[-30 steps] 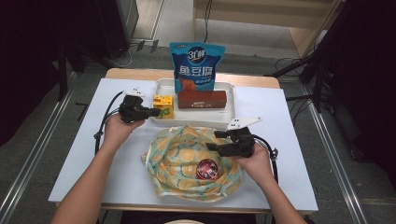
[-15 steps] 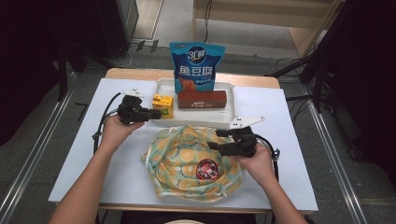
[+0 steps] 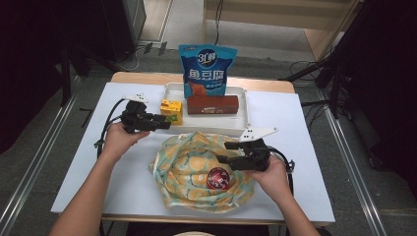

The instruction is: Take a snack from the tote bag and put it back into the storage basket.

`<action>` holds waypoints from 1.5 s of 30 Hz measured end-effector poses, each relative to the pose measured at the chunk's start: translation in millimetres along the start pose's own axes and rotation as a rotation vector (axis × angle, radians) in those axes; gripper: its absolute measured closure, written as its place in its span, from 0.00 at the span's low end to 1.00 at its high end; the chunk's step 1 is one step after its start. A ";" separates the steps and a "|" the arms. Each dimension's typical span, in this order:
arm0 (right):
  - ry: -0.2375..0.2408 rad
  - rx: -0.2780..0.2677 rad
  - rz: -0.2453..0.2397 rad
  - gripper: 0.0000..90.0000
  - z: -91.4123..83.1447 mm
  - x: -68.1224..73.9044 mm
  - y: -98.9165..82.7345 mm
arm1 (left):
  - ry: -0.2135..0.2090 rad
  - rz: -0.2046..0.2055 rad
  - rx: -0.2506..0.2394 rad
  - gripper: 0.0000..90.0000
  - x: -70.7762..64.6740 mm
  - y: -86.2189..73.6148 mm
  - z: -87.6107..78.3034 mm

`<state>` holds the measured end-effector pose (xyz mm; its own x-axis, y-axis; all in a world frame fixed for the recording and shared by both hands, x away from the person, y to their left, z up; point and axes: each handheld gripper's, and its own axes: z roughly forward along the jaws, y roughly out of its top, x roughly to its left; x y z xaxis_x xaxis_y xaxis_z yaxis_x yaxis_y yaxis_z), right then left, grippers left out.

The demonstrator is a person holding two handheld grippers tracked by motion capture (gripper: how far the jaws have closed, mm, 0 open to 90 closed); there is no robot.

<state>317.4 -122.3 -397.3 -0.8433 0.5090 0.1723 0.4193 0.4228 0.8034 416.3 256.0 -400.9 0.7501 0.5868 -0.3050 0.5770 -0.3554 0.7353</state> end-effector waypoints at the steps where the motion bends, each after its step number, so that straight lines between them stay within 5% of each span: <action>1: 0.002 0.005 -0.002 0.49 -0.1 1.2 -0.6 | -0.001 -0.006 -0.003 0.56 -0.2 -0.8 -0.3; 45: 0.029 0.029 -0.019 0.49 -1.0 25.8 -14.7 | -0.006 0.012 0.015 0.50 -27.5 -25.4 -17.2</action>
<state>289.1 -116.1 -404.1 -0.8604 0.4789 0.1741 0.4124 0.4536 0.7901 375.5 261.4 -400.7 0.7585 0.5784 -0.3000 0.5731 -0.3730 0.7297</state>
